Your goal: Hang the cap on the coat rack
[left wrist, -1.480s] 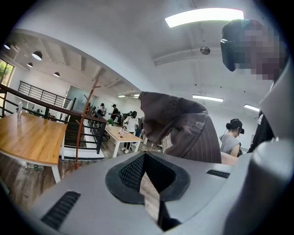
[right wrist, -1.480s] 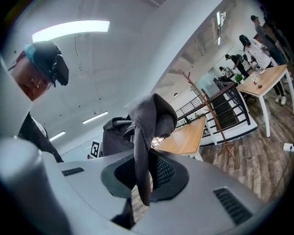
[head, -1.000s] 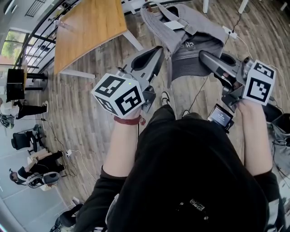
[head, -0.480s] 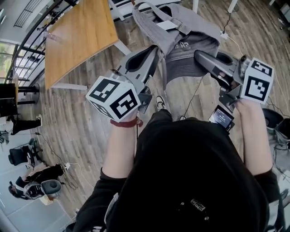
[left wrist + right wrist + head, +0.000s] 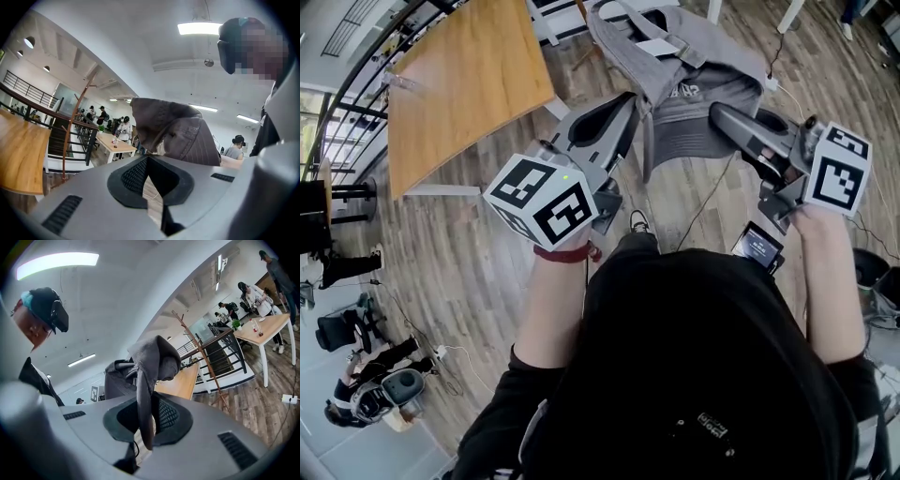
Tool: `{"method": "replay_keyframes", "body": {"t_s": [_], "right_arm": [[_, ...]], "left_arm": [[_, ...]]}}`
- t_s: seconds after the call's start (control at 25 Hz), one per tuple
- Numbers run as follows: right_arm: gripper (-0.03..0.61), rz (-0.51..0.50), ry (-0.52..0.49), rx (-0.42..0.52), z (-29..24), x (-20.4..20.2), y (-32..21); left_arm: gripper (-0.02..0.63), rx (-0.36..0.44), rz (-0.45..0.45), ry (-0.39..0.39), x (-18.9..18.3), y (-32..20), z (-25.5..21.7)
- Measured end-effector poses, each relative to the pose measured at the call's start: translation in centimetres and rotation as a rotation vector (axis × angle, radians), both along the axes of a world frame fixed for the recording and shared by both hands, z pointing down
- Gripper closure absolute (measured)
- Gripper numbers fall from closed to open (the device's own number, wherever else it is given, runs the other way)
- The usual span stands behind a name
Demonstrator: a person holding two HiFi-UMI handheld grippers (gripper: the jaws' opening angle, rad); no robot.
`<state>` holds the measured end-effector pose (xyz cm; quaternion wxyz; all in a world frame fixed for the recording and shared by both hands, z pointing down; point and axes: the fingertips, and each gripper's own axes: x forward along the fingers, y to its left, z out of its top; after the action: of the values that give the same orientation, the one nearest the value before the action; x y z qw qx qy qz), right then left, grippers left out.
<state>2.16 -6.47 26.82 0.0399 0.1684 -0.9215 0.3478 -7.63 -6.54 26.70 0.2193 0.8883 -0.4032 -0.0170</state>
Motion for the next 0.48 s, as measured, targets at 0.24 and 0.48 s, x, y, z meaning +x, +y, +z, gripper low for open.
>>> {"method": "replay_keyframes", "body": {"t_s": [0.24, 0.48], "right_arm": [[0.54, -0.014, 0.017, -0.011, -0.2, 0.0, 0.3], [0.54, -0.03, 0.056, -0.017, -0.1, 0.0, 0.3]], "left_arm": [[0.617, -0.036, -0.008, 0.009, 0.0, 0.8, 0.7], [0.617, -0.046, 0.023, 0.006, 1.0, 0.2, 1.0]]}}
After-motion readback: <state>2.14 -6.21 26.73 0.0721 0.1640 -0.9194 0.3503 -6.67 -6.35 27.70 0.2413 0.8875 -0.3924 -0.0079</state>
